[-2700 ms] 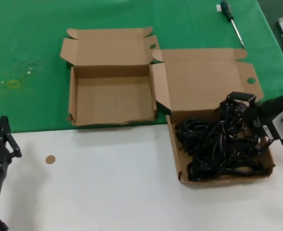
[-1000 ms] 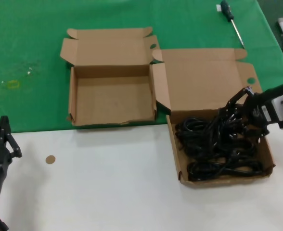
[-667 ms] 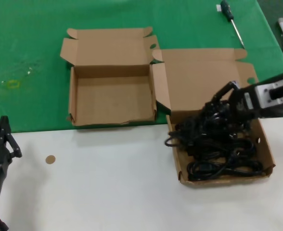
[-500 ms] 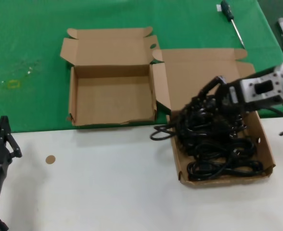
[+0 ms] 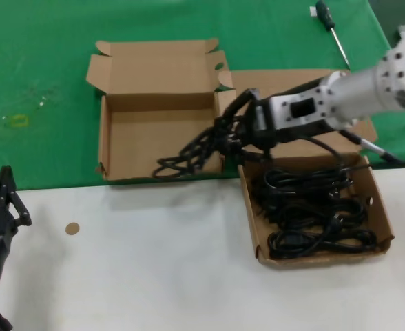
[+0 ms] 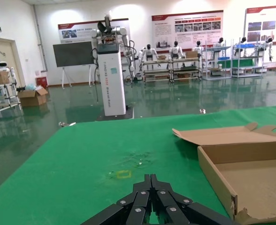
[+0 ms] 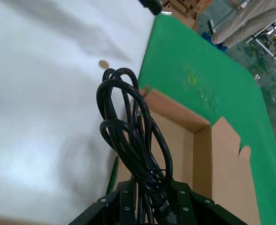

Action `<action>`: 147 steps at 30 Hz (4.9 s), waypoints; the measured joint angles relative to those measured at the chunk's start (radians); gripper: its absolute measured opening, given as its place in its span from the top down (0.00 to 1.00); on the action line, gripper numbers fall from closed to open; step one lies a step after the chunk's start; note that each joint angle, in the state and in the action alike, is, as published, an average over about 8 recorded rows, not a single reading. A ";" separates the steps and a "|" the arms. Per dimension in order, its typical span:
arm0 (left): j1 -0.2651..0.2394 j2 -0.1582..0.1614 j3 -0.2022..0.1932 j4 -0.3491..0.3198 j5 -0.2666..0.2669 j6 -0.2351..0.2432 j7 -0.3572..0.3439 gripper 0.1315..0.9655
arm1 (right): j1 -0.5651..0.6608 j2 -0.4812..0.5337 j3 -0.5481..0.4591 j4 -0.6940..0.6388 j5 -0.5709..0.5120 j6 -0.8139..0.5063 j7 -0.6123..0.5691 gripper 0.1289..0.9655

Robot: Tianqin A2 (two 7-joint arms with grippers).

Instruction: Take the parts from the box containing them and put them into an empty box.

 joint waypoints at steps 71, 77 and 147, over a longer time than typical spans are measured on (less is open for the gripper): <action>0.000 0.000 0.000 0.000 0.000 0.000 0.000 0.98 | 0.097 -0.380 -0.008 -0.543 -0.032 0.448 -0.326 0.49; 0.000 0.000 0.000 0.000 0.000 0.000 0.000 0.98 | 0.062 -0.332 -0.015 -0.405 -0.052 0.424 -0.251 0.44; 0.000 0.000 0.000 0.000 0.000 0.000 0.000 0.01 | -0.810 -0.223 0.424 0.294 0.348 0.958 0.121 0.00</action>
